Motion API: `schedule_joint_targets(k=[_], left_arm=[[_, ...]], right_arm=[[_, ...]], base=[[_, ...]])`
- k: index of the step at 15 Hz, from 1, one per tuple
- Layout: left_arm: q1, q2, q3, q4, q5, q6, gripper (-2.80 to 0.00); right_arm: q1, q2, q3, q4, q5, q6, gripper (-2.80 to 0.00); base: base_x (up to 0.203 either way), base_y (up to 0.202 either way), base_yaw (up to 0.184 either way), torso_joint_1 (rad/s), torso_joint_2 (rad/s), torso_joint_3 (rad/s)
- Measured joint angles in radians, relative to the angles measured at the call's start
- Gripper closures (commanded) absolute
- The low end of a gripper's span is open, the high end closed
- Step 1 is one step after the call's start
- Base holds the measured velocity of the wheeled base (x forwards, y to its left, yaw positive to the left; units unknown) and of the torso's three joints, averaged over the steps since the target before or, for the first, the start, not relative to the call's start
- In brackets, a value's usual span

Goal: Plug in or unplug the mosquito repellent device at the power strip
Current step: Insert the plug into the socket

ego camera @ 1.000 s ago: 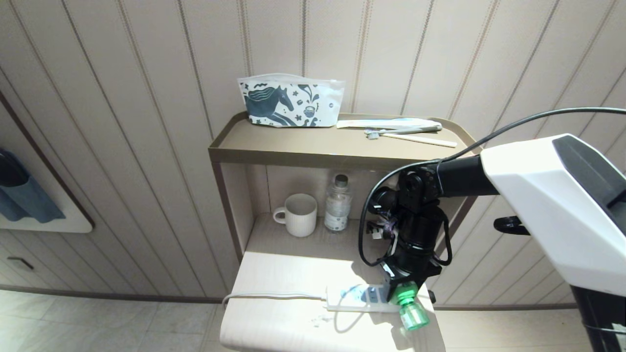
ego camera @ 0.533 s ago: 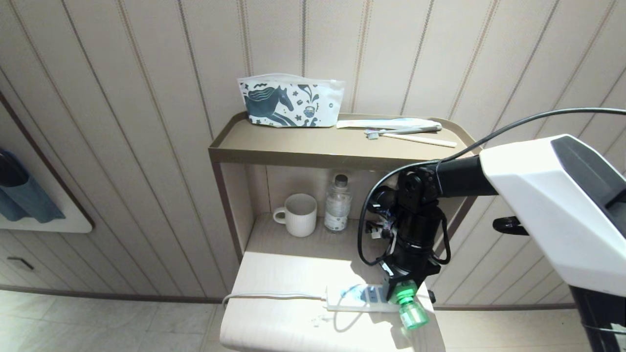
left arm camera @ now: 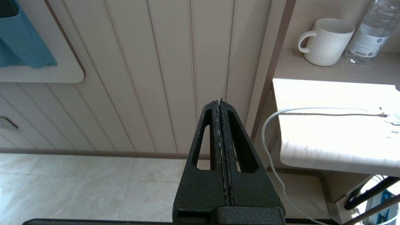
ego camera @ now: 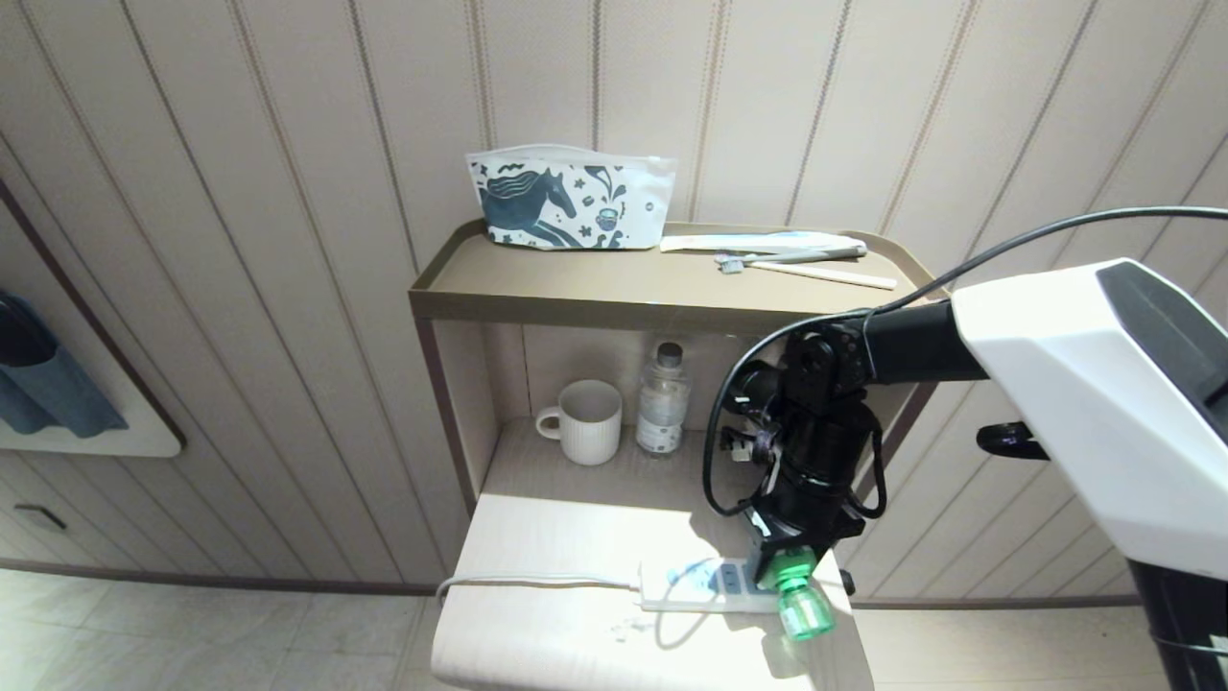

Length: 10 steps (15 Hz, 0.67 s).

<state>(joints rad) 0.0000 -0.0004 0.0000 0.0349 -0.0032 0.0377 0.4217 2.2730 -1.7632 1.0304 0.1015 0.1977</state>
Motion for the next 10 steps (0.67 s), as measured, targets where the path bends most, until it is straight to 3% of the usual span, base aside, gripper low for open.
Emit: schedule_joint_targets(k=[10], left_arm=[[0.000,0.000,0.000,0.000,0.000,0.000,0.00]], right_arm=[[0.006,0.010,0.014,-0.026,0.001,0.010,0.00]], base=[[0.000,0.000,0.000,0.000,0.00,0.000]])
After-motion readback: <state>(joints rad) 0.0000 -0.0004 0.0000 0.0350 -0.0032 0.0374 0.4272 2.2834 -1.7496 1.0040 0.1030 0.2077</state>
